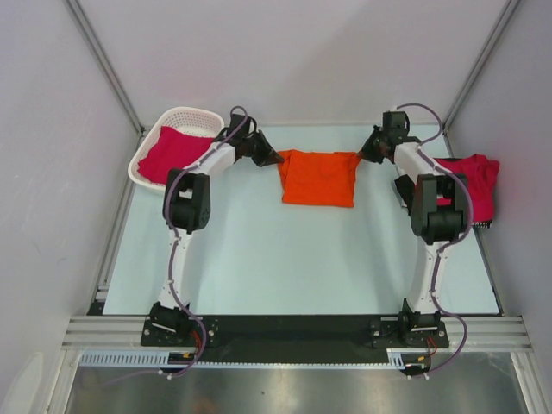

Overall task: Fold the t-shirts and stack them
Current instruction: Smooth out wrinkles on the folded tshirt

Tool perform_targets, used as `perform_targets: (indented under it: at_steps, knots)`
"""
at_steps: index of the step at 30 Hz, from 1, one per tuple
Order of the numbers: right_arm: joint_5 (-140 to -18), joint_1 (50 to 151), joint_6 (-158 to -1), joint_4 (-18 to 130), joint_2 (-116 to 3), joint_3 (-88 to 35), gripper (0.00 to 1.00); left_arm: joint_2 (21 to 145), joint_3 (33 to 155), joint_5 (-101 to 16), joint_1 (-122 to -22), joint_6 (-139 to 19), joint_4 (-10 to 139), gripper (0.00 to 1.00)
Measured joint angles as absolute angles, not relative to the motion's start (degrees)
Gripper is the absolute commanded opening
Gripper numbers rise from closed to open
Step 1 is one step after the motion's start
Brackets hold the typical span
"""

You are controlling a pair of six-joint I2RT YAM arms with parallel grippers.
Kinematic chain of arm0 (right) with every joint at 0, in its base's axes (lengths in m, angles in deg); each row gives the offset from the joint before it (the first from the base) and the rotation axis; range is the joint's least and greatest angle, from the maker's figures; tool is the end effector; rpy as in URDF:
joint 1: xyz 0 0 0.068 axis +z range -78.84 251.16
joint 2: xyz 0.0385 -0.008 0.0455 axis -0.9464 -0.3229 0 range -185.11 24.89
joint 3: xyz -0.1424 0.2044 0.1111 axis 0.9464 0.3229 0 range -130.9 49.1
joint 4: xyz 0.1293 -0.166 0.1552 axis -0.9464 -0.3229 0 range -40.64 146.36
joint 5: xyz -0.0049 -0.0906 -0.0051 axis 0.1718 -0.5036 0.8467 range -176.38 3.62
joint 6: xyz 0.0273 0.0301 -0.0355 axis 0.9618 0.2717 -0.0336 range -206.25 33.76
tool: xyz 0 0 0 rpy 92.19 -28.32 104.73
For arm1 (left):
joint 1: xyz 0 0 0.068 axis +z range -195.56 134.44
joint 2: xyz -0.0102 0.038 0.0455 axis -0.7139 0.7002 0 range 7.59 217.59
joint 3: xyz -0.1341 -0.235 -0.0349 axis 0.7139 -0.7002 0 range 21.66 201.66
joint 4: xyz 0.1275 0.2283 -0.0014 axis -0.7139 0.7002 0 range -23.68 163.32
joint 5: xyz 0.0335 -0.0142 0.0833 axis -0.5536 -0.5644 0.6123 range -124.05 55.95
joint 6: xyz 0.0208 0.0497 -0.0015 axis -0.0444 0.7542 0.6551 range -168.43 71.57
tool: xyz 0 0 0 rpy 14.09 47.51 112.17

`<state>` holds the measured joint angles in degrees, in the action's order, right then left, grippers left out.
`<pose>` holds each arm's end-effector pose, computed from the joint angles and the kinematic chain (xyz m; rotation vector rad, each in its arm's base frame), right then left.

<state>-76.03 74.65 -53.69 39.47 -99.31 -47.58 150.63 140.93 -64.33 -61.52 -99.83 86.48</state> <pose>0.4899 0.0363 0.1955 0.5113 2.3347 0.5162 0.5285 -0.1698 0.1557 -0.4885 2.4778 -1.1565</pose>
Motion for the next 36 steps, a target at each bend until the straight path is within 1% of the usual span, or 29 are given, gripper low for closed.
perform_targets:
  at_steps: [1, 2, 3, 4, 5, 6, 10, 12, 15, 19, 22, 25, 32, 36]
  knots:
    - [-76.51, 74.67, -54.37, 39.08, -97.24, -47.41, 0.27, 148.9, 139.59, -63.87, -61.52, -98.96, 87.07, 0.31]
    - [-76.8, 74.67, -55.13, 38.88, -94.9, -47.41, 0.44, 146.41, 137.85, -63.06, -61.52, -97.62, 87.99, 0.48]
    - [-76.71, 74.63, -55.74, 38.69, -92.54, -47.43, 0.74, 144.51, 137.01, -62.58, -61.5, -96.14, 88.76, 0.67]
    - [-76.42, 74.43, -56.47, 38.58, -90.05, -47.41, 0.86, 141.65, 135.64, -61.73, -61.5, -94.63, 89.5, 0.95]
    - [-75.86, 74.12, -56.75, 38.49, -87.64, -47.43, 0.96, 139.37, 134.76, -61.16, -61.48, -92.97, 90.13, 1.0]
    - [-74.76, 73.88, -57.14, 38.25, -85.39, -47.43, 1.0, 136.47, 133.41, -60.48, -61.48, -91.59, 90.61, 1.0]
    - [-68.58, 71.22, -57.34, 37.94, -79.36, -46.27, 1.0, 124.1, 125.91, -57.71, -61.48, -86.61, 90.99, 1.0]
    - [-65.17, 68.96, -57.03, 37.9, -77.09, -42.05, 1.0, 118.87, 121.72, -56.72, -61.48, -84.09, 91.14, 1.0]
    - [-62.81, 66.74, -56.66, 36.0, -76.65, -35.21, 1.0, 116.32, 117.61, -56.24, -61.48, -82.63, 91.4, 1.0]
    - [-61.3, 66.28, -56.01, 31.67, -78.13, -26.32, 1.0, 118.33, 112.45, -56.24, -61.5, -82.43, 94.09, 1.0]
    - [-61.43, 66.74, -55.83, 28.98, -78.64, -23.56, 1.0, 121.15, 110.44, -56.15, -61.72, -82.39, 96.97, 0.99]
    - [-61.5, 67.22, -55.88, 27.89, -78.46, -23.5, 1.0, 122.24, 110.48, -56.07, -62.09, -82.04, 98.7, 1.0]
    - [-62.59, 67.39, -55.57, 26.69, -76.52, -24.44, 1.0, 122.79, 115.73, -58.36, -64.54, -80.75, 100.21, 1.0]
    - [-67.03, 67.57, -55.5, 25.57, -71.45, -24.46, 1.0, 124.1, 121.06, -61.95, -68.76, -80.75, 99.84, 1.0]
